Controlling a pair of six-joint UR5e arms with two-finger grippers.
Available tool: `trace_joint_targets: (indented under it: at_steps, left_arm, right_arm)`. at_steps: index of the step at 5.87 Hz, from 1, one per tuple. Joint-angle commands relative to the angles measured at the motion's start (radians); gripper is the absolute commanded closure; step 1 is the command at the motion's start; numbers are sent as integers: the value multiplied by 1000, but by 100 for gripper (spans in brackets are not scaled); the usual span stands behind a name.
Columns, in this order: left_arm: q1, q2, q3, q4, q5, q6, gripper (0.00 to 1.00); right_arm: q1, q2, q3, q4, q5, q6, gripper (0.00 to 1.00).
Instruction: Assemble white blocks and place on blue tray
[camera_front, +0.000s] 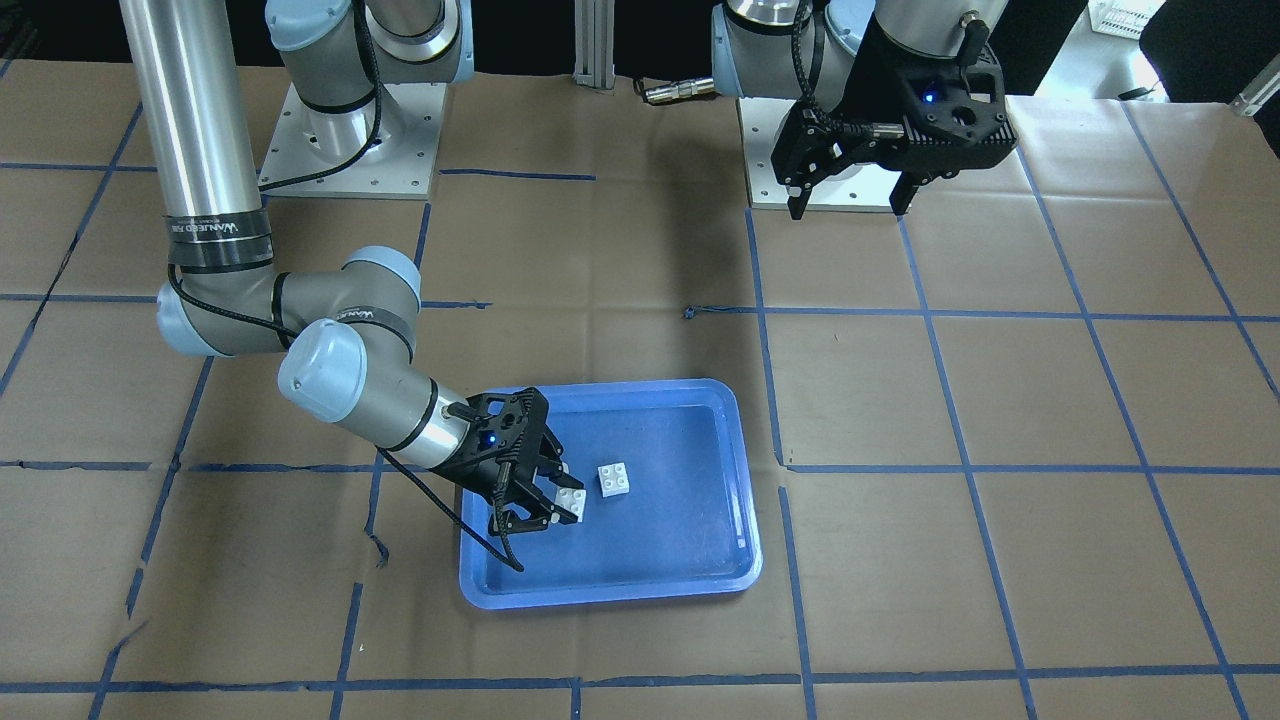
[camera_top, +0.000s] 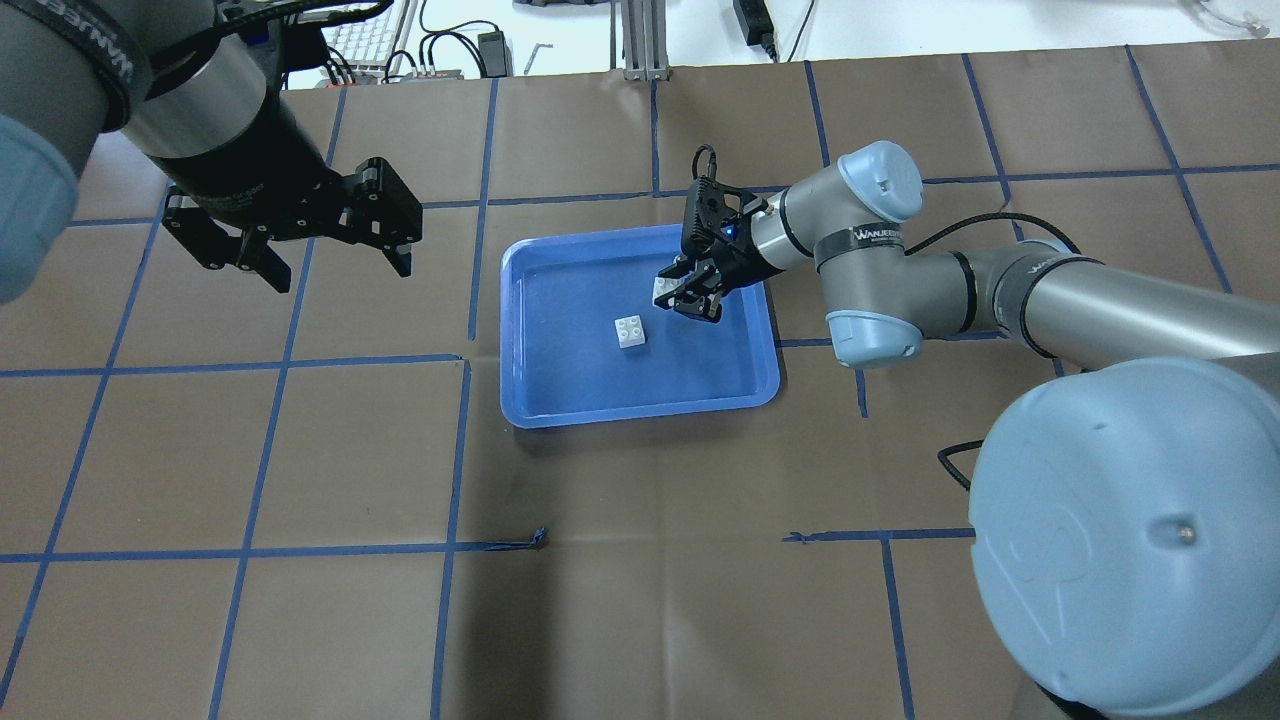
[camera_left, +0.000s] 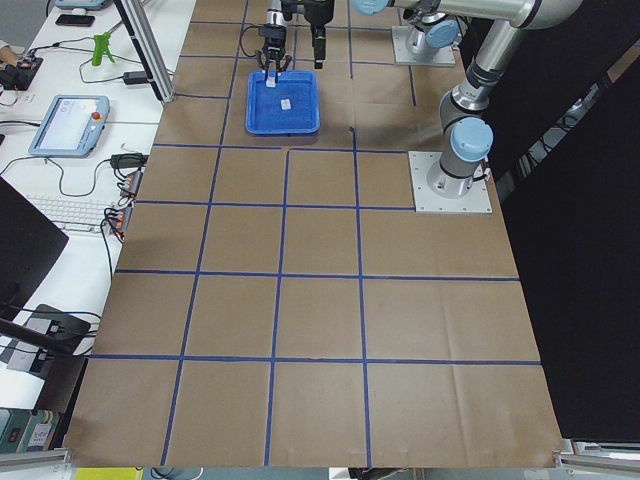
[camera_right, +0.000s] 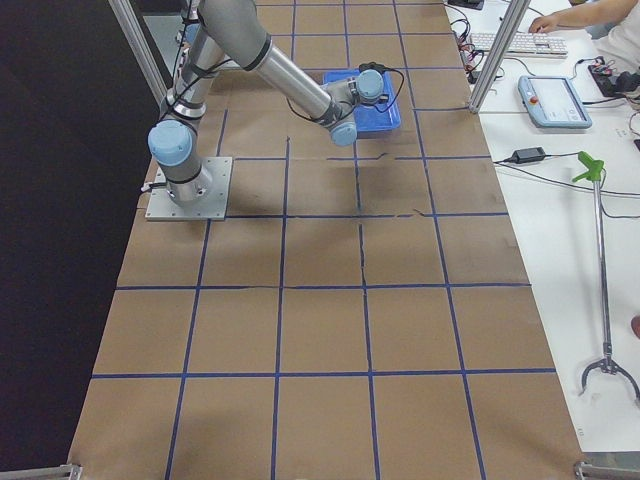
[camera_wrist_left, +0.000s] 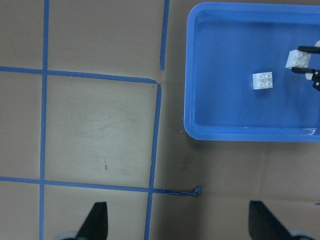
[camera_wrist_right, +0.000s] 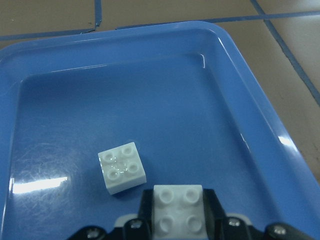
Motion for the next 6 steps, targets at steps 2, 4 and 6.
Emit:
trace_joint_targets:
  at_steps: [2,4,6]
  left_arm:
    - [0,-1,0,3,0,0,1]
    - [0,0,0,3,0,0,1]
    - [2,0,0,3,0,0,1]
  right_arm:
    - [36,4,41,-10,-9,-2,76]
    - [38,4,44,-19,-9,-1,75]
    - [40,4,49,-19,-10,-1,75]
